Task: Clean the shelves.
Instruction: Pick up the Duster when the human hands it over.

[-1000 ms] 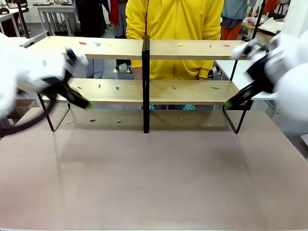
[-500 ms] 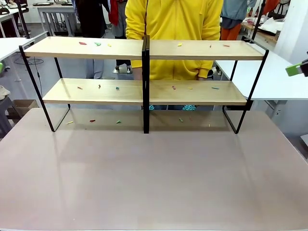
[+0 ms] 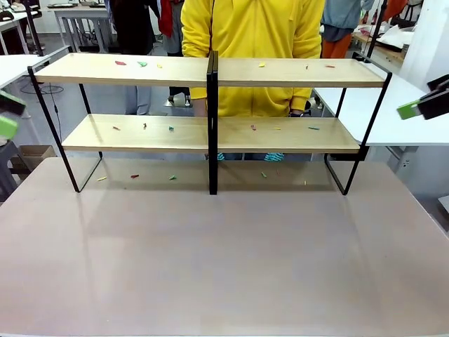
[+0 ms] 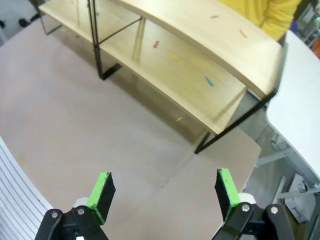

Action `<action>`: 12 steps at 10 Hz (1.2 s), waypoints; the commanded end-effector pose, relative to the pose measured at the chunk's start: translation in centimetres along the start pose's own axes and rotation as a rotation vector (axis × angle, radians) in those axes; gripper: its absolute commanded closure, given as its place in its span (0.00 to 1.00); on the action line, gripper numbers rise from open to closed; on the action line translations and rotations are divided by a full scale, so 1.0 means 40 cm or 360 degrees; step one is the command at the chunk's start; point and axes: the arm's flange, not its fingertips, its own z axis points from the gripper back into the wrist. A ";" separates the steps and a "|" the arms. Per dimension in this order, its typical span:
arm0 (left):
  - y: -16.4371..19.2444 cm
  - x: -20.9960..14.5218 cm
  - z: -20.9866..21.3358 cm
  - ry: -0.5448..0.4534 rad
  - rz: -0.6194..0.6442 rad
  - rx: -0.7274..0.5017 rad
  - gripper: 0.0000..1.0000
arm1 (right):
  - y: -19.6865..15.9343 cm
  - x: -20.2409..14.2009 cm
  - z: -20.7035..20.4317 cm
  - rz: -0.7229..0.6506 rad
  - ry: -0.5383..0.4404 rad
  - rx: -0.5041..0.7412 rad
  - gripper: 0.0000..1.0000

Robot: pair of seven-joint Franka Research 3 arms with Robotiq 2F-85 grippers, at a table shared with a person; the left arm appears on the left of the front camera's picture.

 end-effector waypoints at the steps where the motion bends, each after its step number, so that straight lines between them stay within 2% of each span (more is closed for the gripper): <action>1: 0.030 0.013 0.038 0.0222 0.0139 -0.0029 0.00 | 0.021 0.042 -0.018 0.0038 -0.0045 0.0069 0.00; 7: 0.013 0.046 0.013 0.0090 0.0098 0.0079 0.00 | 0.055 0.051 -0.014 0.0142 -0.0083 0.0097 0.00; 9: -0.011 0.086 0.024 0.0053 0.0141 0.0465 0.00 | 0.051 0.052 -0.028 0.0134 -0.0071 0.0119 0.00; 10: -0.018 0.098 0.042 0.0066 0.0234 0.0675 0.00 | 0.051 0.053 -0.031 0.0141 -0.0072 0.0122 0.00; 12: -0.025 0.099 0.067 0.0025 0.0373 0.0806 0.00 | 0.044 0.052 -0.041 0.0136 -0.0068 0.0133 0.00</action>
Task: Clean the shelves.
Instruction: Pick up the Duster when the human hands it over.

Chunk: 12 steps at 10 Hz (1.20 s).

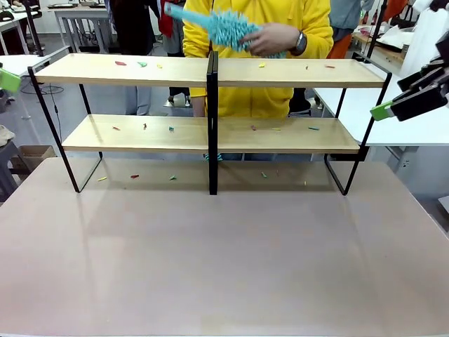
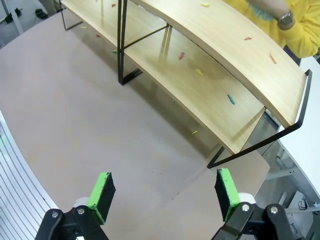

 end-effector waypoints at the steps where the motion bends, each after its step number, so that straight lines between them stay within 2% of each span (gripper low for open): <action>1: -0.007 -0.022 -0.014 0.0021 0.0157 0.0069 0.00 | -0.018 -0.001 -0.018 0.0025 -0.0030 0.0037 0.00; 5: -0.003 -0.006 -0.010 -0.0126 0.0231 0.0048 0.00 | -0.028 -0.011 -0.039 0.0025 -0.0010 0.0062 0.00; 8: -0.011 0.020 0.009 -0.0363 0.0193 0.0076 0.00 | -0.034 -0.012 -0.044 0.0033 -0.0014 0.0076 0.00; 12: -0.021 0.025 0.008 -0.0365 0.0153 0.0097 0.00 | -0.047 -0.022 -0.063 0.0001 -0.0008 0.0102 0.00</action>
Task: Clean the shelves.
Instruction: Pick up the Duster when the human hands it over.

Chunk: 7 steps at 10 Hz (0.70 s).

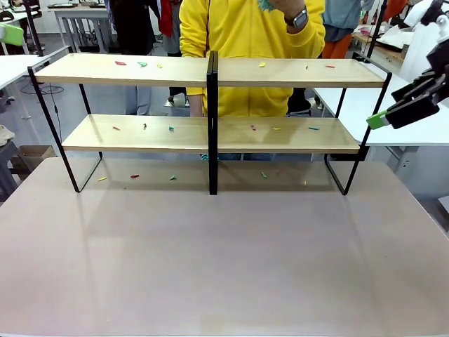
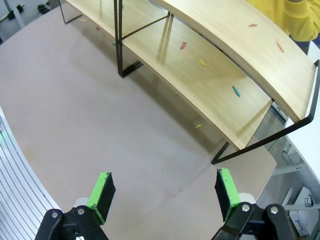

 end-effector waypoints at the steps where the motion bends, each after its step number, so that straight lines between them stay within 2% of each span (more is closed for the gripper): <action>1: 0.008 -0.016 -0.014 0.0022 0.0024 -0.0005 0.00 | -0.013 0.003 -0.012 0.0032 -0.0068 0.0052 0.00; 7: 0.013 -0.021 -0.015 0.0028 0.0010 -0.0012 0.00 | 0.015 0.019 -0.004 0.0035 -0.0108 0.0033 0.00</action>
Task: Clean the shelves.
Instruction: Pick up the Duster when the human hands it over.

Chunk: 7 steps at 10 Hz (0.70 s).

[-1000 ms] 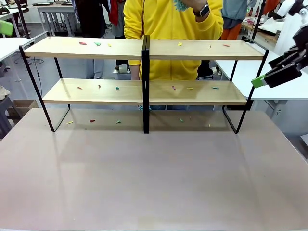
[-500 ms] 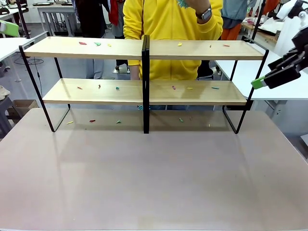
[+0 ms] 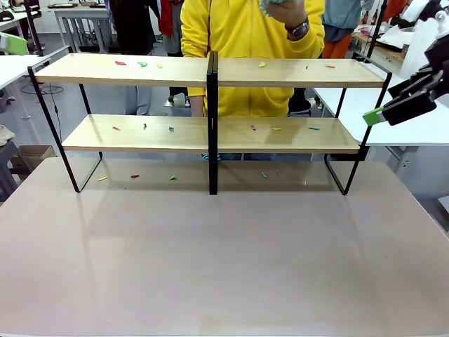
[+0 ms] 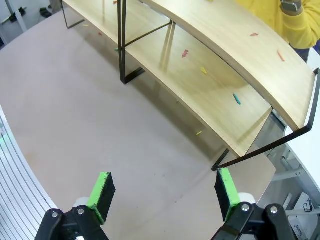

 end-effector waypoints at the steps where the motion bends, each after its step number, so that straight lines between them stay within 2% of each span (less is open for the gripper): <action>1: 0.001 0.000 0.000 0.0000 -0.0003 0.0004 0.00 | 0.004 0.005 -0.007 0.0019 -0.0068 0.0030 0.00; 3: 0.001 0.000 0.000 0.0000 -0.0003 0.0004 0.00 | 0.010 0.008 0.002 -0.0091 -0.0125 0.0033 0.00; 7: 0.001 0.000 0.000 0.0000 -0.0003 0.0004 0.00 | 0.040 0.032 0.060 -0.0511 -0.0177 -0.0126 0.00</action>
